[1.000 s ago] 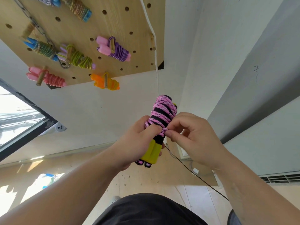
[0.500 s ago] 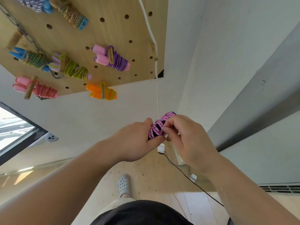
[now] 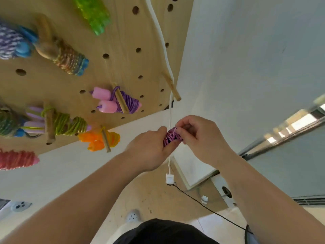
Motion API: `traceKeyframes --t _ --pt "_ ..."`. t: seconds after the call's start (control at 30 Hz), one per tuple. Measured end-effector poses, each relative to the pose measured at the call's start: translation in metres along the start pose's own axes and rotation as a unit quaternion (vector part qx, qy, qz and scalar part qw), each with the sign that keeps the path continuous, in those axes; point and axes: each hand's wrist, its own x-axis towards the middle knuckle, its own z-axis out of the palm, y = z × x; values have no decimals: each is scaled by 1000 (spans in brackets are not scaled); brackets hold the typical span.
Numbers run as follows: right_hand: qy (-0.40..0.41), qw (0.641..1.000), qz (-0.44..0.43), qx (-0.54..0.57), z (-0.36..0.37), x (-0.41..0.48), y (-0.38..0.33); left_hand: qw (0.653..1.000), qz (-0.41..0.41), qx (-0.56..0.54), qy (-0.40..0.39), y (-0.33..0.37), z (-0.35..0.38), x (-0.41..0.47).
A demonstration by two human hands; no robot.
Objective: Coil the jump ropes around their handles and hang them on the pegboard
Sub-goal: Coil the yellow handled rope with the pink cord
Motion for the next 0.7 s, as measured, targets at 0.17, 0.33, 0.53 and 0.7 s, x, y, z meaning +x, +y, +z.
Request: traceKeyframes --t 0.17,0.33,0.53,0.7 --pt "40 997 38 59 -5 24 0 993 -10 -118 10 -17 -9 32" --pt "87 988 42 118 -14 55 11 979 -55 -194 -30 -18 -27 66" --pt "46 991 -3 126 -29 83 30 947 -133 -259 -134 -12 -45 91" --pt "8 990 -56 130 -39 110 44 929 -196 -295 -105 2 -46 95"
